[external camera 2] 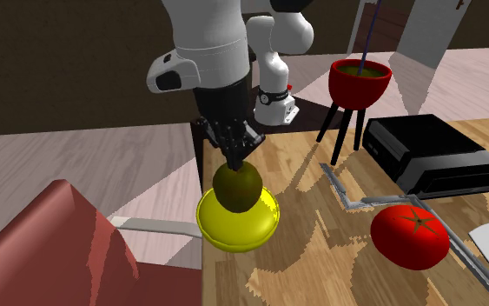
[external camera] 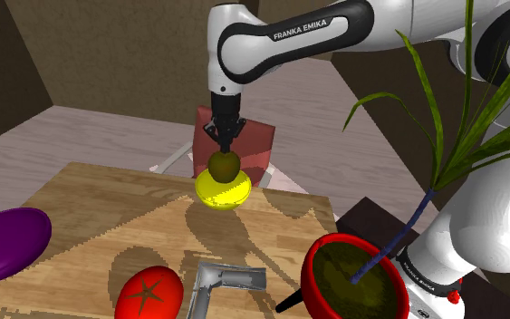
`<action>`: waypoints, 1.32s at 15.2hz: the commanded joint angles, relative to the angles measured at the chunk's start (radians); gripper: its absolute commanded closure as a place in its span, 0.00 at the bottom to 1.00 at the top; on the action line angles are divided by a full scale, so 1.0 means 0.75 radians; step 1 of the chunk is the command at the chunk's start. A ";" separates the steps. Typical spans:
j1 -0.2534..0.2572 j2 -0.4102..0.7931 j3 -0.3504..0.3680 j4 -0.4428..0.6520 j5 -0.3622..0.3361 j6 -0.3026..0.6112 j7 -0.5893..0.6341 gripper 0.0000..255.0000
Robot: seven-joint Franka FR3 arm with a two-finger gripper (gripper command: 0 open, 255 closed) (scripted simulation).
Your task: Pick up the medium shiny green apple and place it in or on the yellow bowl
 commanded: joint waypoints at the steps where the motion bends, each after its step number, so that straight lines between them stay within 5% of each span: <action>1: 0.000 0.000 0.000 0.000 0.000 0.000 0.000 1.00; 2: 0.000 0.000 0.000 0.000 0.000 0.000 0.000 1.00; 3: 0.000 0.000 0.000 0.000 0.000 0.000 0.000 0.00; 8: 0.000 0.000 0.000 0.000 0.000 0.000 0.000 0.00; 12: -0.004 -0.019 0.000 0.146 0.006 -0.164 -0.004 0.00; 20: -0.004 -0.019 0.000 0.146 0.006 -0.164 -0.004 0.00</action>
